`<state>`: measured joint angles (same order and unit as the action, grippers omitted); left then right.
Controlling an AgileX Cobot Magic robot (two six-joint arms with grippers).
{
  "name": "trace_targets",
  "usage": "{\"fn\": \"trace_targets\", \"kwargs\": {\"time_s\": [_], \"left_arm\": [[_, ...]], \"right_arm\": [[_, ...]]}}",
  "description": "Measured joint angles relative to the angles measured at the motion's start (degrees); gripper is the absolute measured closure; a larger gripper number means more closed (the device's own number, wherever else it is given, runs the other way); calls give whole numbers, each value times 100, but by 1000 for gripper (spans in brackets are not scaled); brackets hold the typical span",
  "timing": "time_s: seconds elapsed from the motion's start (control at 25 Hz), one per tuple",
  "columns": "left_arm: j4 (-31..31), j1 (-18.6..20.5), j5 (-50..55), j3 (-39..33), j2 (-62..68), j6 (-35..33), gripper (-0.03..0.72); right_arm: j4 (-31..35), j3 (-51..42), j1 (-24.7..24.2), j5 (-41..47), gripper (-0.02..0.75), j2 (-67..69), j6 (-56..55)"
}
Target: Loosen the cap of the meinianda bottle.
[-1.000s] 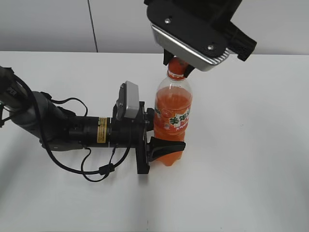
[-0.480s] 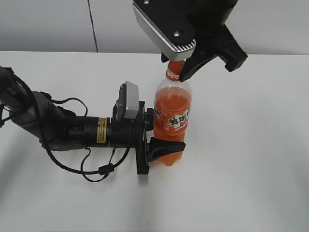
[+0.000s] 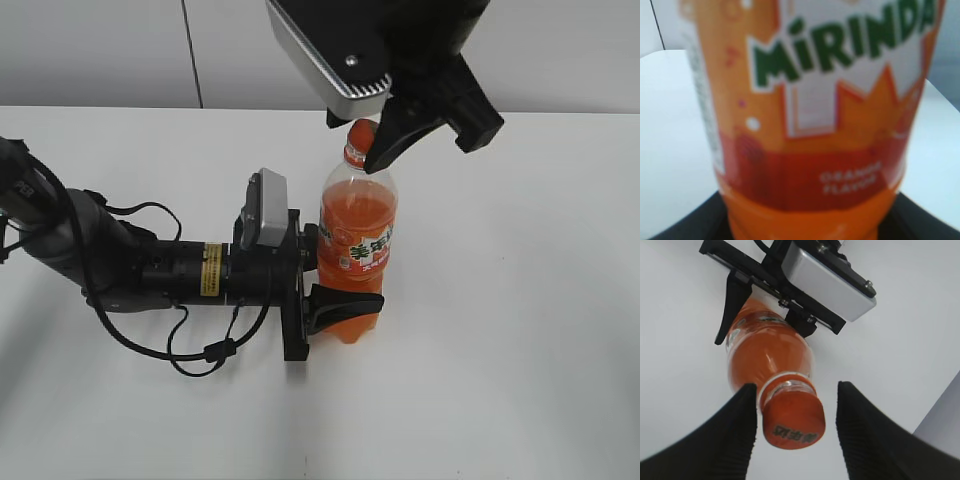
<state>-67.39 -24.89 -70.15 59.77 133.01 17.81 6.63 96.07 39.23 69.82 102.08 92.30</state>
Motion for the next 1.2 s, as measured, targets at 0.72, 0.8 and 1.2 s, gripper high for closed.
{"fn": "trace_targets", "kwargs": {"time_s": [0.72, 0.8, 1.2], "left_arm": [[-7, 0, 0, 0, 0, -7, 295], [-7, 0, 0, 0, 0, -7, 295], [-7, 0, 0, 0, 0, -7, 295]], "right_arm": [[67, 131, 0, 2, 171, -361, -2838], [70, 163, 0, 2, 174, -497, -3481], [86, 170, 0, 7, 258, -665, -7645]]}}
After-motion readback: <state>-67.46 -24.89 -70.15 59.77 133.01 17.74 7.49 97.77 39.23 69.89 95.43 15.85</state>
